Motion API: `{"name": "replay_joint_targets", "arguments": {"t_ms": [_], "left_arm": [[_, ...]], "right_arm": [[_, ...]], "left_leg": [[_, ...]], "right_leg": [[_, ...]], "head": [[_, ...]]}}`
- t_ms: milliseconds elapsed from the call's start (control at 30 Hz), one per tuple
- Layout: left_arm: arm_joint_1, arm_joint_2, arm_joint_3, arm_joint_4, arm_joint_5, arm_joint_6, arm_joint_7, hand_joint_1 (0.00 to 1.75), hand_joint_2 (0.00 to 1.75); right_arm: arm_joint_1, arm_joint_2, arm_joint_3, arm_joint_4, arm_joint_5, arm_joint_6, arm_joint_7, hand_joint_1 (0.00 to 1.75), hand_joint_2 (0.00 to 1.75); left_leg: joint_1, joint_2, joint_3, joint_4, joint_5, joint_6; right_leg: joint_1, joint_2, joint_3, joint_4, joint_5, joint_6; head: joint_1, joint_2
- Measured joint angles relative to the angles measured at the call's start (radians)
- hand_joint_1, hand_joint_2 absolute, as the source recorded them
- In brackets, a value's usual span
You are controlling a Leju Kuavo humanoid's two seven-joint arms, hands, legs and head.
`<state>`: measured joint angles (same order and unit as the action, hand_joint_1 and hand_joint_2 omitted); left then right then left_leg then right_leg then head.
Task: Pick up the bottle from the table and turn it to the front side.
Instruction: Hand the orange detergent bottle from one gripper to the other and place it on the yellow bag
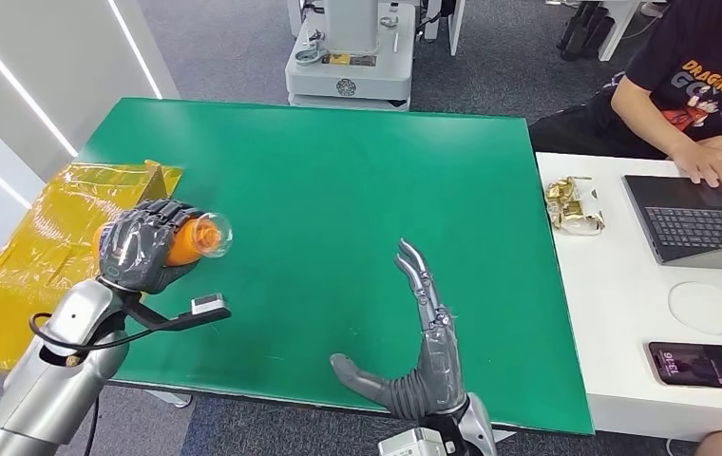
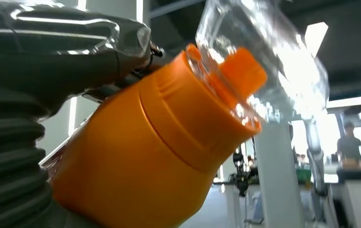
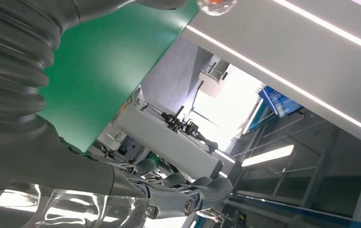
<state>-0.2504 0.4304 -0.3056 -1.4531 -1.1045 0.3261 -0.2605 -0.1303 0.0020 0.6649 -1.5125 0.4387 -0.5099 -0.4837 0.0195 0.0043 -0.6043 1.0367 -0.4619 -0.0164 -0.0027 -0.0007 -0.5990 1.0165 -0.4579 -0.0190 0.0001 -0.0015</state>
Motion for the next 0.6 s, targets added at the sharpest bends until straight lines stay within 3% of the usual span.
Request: {"name": "replay_joint_targets", "arguments": {"t_ms": [267, 400, 600], "left_arm": [[-0.177, 0.056, -0.156, 0.191, -0.027, -0.073, -0.021, 1.75, 1.75], [-0.211, 0.086, -0.216, 0.241, -0.083, -0.113, -0.023, 1.75, 1.75], [-0.208, 0.184, -0.265, 0.254, -0.121, -0.196, 0.007, 1.75, 1.75]], "right_arm": [[0.021, -0.010, -0.001, -0.023, -0.008, -0.009, 0.005, 0.00, 1.75], [0.032, -0.013, -0.001, -0.033, -0.008, -0.014, 0.003, 0.00, 1.75], [0.045, -0.021, -0.004, -0.049, 0.002, -0.023, 0.000, 0.00, 1.75]], "left_leg": [[0.000, 0.001, 0.000, 0.000, 0.000, 0.000], [0.000, 0.002, 0.000, 0.000, 0.000, 0.000], [0.000, 0.004, 0.000, -0.001, -0.001, -0.001]], "right_leg": [[0.000, 0.001, 0.000, 0.000, 0.001, 0.000], [0.000, 0.002, -0.001, 0.000, 0.000, 0.000], [0.000, 0.005, -0.002, 0.001, 0.000, -0.001]], "head": [[0.000, 0.000], [0.000, 0.000], [0.000, 0.000]]}}
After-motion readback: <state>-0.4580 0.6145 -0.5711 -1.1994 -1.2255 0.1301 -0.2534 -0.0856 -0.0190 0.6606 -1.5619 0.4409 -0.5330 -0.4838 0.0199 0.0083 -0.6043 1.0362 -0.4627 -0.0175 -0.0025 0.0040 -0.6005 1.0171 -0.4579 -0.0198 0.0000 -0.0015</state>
